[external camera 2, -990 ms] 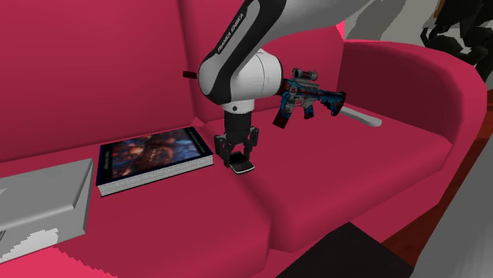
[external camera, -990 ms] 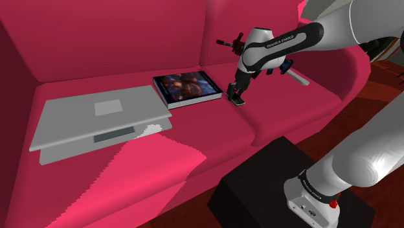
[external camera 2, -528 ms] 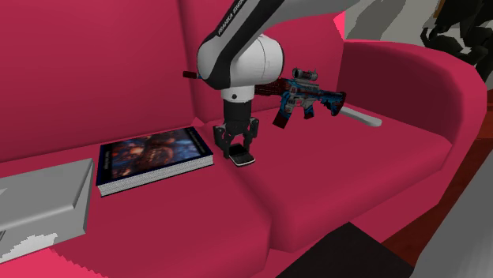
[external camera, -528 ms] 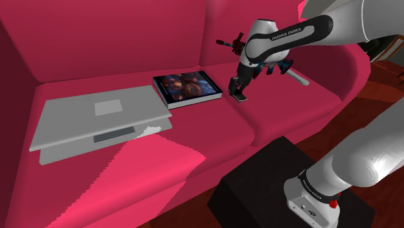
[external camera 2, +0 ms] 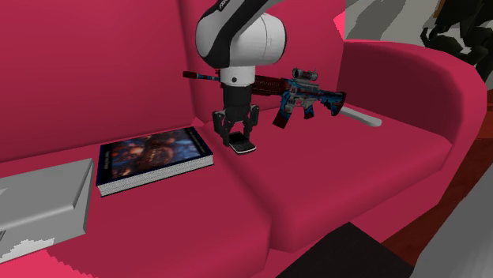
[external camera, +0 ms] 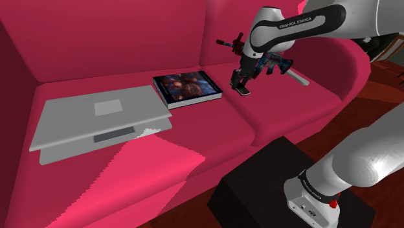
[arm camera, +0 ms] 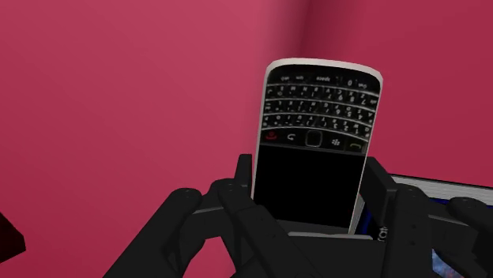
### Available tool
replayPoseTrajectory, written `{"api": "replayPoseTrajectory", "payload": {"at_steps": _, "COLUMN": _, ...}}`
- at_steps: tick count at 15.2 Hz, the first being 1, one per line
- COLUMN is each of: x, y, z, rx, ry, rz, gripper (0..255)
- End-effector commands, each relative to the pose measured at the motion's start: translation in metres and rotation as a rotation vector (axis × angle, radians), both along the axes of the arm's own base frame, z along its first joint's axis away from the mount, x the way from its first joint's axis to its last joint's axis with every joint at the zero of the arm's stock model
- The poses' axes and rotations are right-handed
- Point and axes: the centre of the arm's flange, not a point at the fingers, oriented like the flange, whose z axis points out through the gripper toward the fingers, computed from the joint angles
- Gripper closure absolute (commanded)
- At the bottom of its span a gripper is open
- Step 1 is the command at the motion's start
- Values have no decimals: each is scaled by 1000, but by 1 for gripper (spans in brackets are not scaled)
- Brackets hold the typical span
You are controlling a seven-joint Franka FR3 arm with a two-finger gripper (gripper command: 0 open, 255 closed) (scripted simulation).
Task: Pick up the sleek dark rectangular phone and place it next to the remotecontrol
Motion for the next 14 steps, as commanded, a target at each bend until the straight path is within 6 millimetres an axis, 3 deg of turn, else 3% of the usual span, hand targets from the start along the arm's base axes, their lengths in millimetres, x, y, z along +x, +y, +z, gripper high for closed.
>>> {"api": "replayPoseTrajectory", "payload": {"at_steps": 1, "x": 0, "y": 1, "z": 12, "rx": 0, "ry": 0, "rz": 0, "gripper": 255}}
{"api": "replayPoseTrajectory", "payload": {"at_steps": 3, "x": 0, "y": 1, "z": 20, "rx": 0, "ry": 0, "rz": 0, "gripper": 255}}
{"api": "replayPoseTrajectory", "payload": {"at_steps": 14, "x": -29, "y": -141, "z": 20, "rx": 0, "ry": 0, "rz": 0, "gripper": 255}}
